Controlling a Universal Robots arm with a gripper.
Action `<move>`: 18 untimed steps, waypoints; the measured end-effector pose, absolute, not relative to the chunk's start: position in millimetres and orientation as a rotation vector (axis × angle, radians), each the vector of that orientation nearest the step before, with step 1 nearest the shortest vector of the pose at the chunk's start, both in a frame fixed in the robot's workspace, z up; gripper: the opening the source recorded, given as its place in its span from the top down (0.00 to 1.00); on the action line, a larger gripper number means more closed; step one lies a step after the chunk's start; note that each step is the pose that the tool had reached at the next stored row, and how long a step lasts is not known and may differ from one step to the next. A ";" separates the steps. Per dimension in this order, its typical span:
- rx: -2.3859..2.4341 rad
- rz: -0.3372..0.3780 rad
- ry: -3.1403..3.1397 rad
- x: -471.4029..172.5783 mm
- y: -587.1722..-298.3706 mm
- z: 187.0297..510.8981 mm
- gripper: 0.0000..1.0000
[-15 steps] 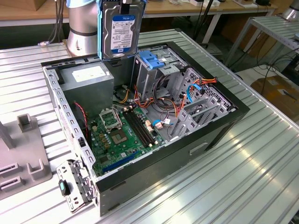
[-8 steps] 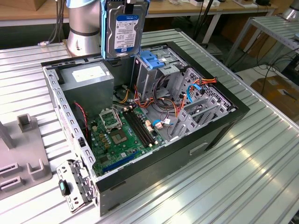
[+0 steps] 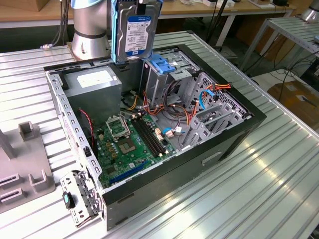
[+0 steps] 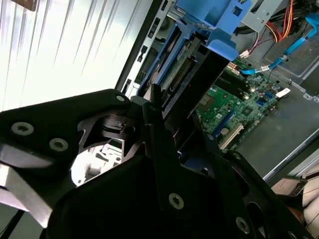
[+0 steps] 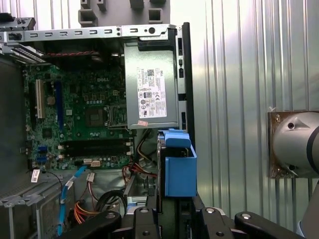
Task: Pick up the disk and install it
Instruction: 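Pick up the disk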
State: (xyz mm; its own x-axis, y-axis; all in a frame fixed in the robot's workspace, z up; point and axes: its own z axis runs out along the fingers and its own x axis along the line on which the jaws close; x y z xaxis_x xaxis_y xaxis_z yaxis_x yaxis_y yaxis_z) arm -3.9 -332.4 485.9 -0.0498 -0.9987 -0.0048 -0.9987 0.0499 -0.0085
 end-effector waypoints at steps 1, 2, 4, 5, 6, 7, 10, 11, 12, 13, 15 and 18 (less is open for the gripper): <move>-2.159 -0.005 2.269 -3.8 -332.4 485.9 0.65; -2.159 -0.004 2.269 -3.7 -332.4 485.9 0.65; -2.159 -0.004 2.269 -3.6 -332.4 485.8 0.65; -2.159 -0.004 2.269 -3.5 -332.4 485.9 0.65; -2.159 -0.005 2.269 -3.4 -332.4 485.9 0.65; -2.159 -0.004 2.269 -3.4 -332.4 485.8 0.65; -2.159 -0.004 2.269 -2.7 -332.4 485.9 0.65; -2.159 -0.004 2.269 -1.9 -332.4 485.9 0.65; -2.159 -0.004 2.269 -1.2 -332.4 485.9 0.65; -2.159 -0.004 2.269 -0.2 -332.4 485.9 0.65; -2.159 -0.005 2.269 1.9 -332.4 485.9 0.65; -2.159 -0.004 2.269 4.3 -332.4 485.9 0.65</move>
